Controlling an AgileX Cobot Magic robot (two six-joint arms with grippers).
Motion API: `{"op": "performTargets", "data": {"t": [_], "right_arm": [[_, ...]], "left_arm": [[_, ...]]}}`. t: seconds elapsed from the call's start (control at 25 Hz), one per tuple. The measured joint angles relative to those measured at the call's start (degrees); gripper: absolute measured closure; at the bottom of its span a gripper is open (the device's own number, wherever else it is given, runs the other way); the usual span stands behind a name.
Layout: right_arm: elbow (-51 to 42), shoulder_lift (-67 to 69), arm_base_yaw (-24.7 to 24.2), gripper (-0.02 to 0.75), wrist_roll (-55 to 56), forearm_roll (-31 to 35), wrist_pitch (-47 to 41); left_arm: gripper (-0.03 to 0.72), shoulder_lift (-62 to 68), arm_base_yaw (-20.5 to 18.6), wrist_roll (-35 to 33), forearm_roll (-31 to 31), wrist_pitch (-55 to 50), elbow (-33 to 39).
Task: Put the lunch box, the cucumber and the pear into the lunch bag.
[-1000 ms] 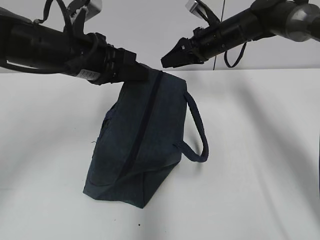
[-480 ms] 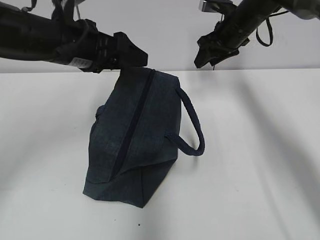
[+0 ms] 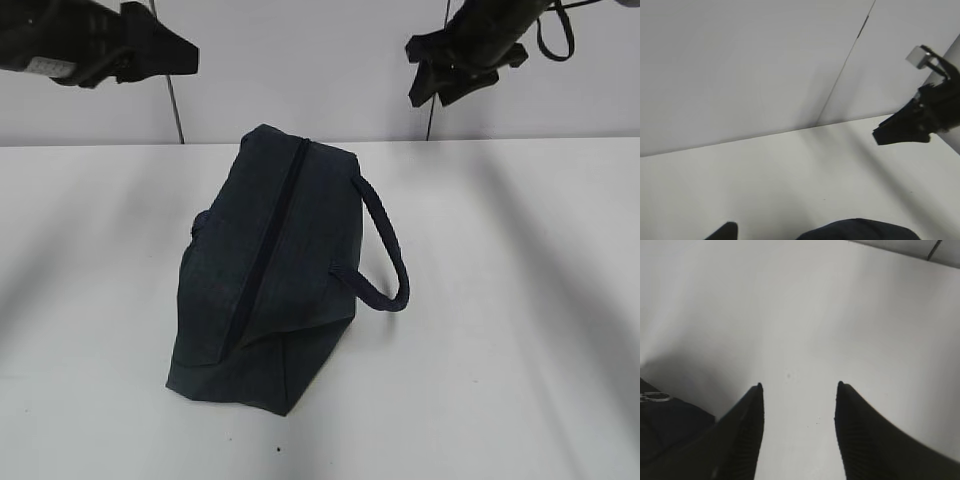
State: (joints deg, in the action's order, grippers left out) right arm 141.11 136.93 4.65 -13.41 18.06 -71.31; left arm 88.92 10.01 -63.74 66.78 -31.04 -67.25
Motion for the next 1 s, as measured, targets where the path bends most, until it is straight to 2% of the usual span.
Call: {"op": "performTargets", "data": {"t": [0.2,0.52,0.72,0.88,1.0], "right_arm": [[0.0,-5.2,0.0,0.368,0.9,-0.1,-0.1],[0.0,-12.7,0.0,0.384,3.5,-0.5,-0.6],[-1.4,-18.2,0.0,0.418,3.5,-0.8,-0.8],[-5.7,-24.2,0.0,0.425,3.6,-1.0,-0.9],[-10.8,-30.0,0.0,0.426,3.6,-1.2,-1.0]], "left_arm": [[0.201,-1.7,-3.8,3.1,-5.6,-0.6,0.0],[0.201,-3.8,-8.3,16.1,-19.8,-6.0,0.0],[0.201,-5.5,-9.2,27.6,-31.4,-9.3,0.0],[0.201,-7.0,-9.2,35.1,-40.8,-12.9,0.0],[0.201,-9.2,-9.2,39.7,-45.6,-15.3,0.0]]}}
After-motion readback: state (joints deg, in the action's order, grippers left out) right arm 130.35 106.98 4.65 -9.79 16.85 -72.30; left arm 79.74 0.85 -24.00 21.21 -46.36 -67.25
